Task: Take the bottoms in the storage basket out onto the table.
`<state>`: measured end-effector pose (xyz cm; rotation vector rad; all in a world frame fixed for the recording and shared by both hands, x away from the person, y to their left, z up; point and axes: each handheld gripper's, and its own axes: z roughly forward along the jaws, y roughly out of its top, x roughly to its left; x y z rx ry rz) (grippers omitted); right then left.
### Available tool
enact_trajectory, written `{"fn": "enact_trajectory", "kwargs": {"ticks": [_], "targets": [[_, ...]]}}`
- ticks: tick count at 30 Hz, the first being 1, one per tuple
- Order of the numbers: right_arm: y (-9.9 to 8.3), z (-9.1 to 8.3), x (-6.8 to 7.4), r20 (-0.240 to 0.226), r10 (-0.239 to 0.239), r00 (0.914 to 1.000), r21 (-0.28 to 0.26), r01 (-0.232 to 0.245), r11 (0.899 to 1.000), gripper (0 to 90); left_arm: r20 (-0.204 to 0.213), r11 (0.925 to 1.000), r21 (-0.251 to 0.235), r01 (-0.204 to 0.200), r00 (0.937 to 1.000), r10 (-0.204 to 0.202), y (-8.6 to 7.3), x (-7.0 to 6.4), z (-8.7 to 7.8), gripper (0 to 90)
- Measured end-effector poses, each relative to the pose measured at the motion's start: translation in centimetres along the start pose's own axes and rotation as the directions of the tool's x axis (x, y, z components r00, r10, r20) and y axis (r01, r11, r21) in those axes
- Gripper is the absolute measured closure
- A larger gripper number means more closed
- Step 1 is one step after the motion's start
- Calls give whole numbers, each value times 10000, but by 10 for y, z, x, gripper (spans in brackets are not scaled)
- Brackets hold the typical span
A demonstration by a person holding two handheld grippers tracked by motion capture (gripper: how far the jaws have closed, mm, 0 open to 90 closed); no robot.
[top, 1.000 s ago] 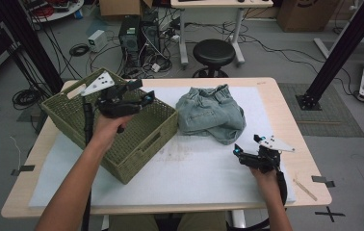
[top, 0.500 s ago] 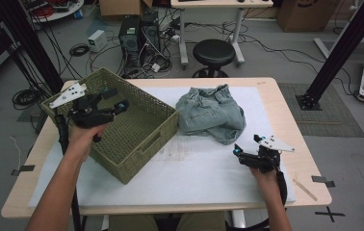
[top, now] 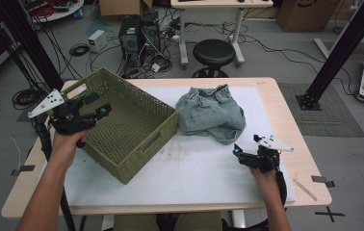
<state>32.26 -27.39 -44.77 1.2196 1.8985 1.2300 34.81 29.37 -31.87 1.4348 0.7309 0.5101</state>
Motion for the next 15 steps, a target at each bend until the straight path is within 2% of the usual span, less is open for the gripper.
{"fn": "enact_trajectory", "kwargs": {"ticks": [6,15], "targets": [[0,0,0,25,-20,10000,-39,20,10000,128,-235,10000,-17,30,9997,-30,-3,4,-10,255],[0,0,0,35,-25,10000,20,25,10000,128,-300,10000,73,-8,9995,10,-5,3,-11,255]]}}
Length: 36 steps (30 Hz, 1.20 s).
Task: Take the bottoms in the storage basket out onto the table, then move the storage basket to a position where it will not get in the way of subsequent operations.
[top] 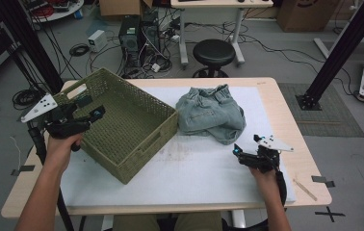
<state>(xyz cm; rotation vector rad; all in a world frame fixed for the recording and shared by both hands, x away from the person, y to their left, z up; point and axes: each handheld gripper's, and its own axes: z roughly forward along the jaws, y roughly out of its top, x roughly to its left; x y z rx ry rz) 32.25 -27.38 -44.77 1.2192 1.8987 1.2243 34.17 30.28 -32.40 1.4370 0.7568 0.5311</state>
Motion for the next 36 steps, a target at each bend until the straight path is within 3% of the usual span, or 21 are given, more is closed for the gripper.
{"fn": "enact_trajectory", "kwargs": {"ticks": [12,13,17,19,25,28,30,31,33,34,36], "targets": [[0,1,-1,-16,39,10000,4,-39,10000,128,-331,9997,197,145,9994,-139,-9,5,-7,255],[0,1,-1,-17,11,10000,6,-11,10000,127,-603,9993,330,195,9980,-175,-12,7,-10,255],[0,0,0,24,-39,10000,7,39,10000,128,-954,9985,453,321,9951,-276,-19,12,-15,255],[0,0,0,51,-45,10000,-47,45,10000,128,-1330,9975,641,293,9909,-205,-24,14,-18,255],[0,0,1,22,-101,9999,-64,102,9999,128,-2456,9927,989,688,9684,-426,-35,17,-27,255],[0,-1,1,20,-120,9999,-66,120,9999,128,-3112,9860,1316,1027,9486,-572,-38,18,-28,263],[0,-1,2,23,-121,9999,-79,122,9999,128,-3639,9751,1826,1260,9300,-521,-41,17,-25,279],[0,-1,2,11,-108,9999,-92,108,9999,128,-3949,9658,2146,1453,9174,-503,-43,17,-24,283],[-1,-1,1,-3,-159,9999,-133,159,9998,128,-4309,9536,2471,1720,9010,-508,-46,18,-24,319],[-1,-1,1,-14,-174,9998,-139,174,9998,128,-4443,9565,2439,1598,8951,-363,-46,17,-24,340],[-1,-1,1,-29,-184,9998,-136,183,9997,127,-4509,9554,2553,1482,8924,-179,-46,16,-24,386]]}}
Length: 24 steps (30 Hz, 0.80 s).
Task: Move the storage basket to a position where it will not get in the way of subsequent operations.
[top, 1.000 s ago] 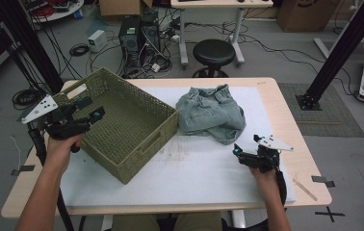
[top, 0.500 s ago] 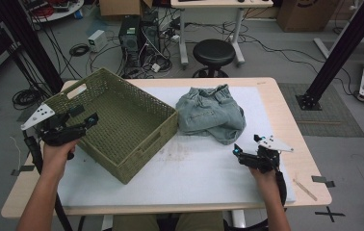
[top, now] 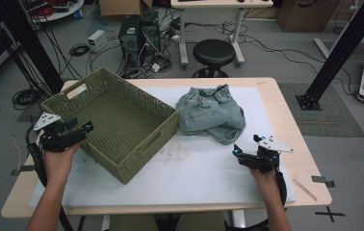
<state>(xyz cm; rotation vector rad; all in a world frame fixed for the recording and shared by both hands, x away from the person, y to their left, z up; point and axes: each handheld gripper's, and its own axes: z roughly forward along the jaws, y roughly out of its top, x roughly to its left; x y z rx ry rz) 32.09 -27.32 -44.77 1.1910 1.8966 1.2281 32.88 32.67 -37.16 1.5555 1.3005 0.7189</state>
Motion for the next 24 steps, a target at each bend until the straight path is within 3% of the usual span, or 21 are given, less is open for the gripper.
{"fn": "enact_trajectory", "kwargs": {"ticks": [3,6,8,12,13,14,16,20,22,24], "targets": [[0,0,0,-3,39,10000,22,-39,10000,128,-394,9989,107,-466,9981,469,0,-1,-3,442],[0,0,0,-3,44,10000,39,-44,10000,128,-497,9980,118,-621,9968,626,-1,3,-5,533],[0,0,0,-2,73,10000,37,-73,10000,128,-464,9990,73,-441,9979,444,0,4,-7,584],[0,0,0,21,45,10000,40,-45,10000,128,-473,9999,-40,99,9988,-101,1,3,-8,557],[0,0,0,17,57,10000,46,-58,10000,127,-632,9999,-99,131,9979,-137,1,1,-8,532],[0,0,0,20,77,10000,45,-77,10000,128,-1042,9997,-239,53,9945,-78,2,-2,-8,486],[0,0,0,25,36,10000,27,-36,10000,127,-1311,9992,-393,-76,9914,23,4,-3,-11,435],[0,0,0,0,95,10000,71,-95,9999,128,-1915,9996,-192,207,9812,-240,4,4,-13,427],[0,0,0,12,40,10000,41,-40,10000,127,-1957,9994,-93,325,9801,-337,4,7,-13,426],[0,0,0,-2,70,10000,53,-70,10000,127,-2007,9971,304,703,9776,-628,1,13,-9,425]]}}
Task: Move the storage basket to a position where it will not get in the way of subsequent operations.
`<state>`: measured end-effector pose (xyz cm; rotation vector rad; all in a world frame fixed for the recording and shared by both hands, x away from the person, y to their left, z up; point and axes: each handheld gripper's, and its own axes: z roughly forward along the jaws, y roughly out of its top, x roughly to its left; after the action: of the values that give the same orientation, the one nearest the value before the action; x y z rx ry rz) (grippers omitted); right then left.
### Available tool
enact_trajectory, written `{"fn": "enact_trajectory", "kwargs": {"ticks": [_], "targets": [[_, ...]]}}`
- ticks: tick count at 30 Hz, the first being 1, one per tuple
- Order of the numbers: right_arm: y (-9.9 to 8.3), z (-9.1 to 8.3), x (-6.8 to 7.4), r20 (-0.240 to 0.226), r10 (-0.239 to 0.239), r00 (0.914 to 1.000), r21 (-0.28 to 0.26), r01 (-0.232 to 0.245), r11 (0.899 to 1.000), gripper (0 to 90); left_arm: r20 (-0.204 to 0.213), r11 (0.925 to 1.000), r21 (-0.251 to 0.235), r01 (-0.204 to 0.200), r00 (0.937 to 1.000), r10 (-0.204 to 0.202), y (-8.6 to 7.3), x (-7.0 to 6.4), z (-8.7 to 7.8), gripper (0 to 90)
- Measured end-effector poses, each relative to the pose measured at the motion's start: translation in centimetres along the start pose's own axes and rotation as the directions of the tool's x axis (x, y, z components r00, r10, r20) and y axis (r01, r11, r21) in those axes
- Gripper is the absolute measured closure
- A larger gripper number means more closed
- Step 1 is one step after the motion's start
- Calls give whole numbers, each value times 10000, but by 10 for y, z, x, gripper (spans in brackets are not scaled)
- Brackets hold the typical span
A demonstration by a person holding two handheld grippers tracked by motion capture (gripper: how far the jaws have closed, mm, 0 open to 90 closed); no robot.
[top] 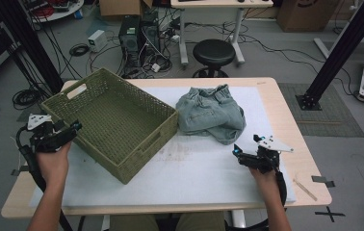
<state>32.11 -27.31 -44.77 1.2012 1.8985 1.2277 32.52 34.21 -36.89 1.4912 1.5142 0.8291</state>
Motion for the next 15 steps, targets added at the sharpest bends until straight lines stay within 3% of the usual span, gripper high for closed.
{"fn": "enact_trajectory", "kwargs": {"ticks": [6,7,10,15], "targets": [[0,0,0,6,-7,10000,16,7,10000,128,-184,9997,210,-79,9998,83,1,-1,2,437],[0,0,0,6,1,10000,19,-1,10000,128,-576,9982,383,-452,9972,474,3,-6,2,441],[0,0,0,8,-16,10000,-9,16,10000,128,-946,9983,472,-352,9947,395,3,-9,3,414],[0,0,-1,7,-10,10000,-30,10,10000,128,-868,9982,500,-346,9955,389,4,-9,3,467]]}}
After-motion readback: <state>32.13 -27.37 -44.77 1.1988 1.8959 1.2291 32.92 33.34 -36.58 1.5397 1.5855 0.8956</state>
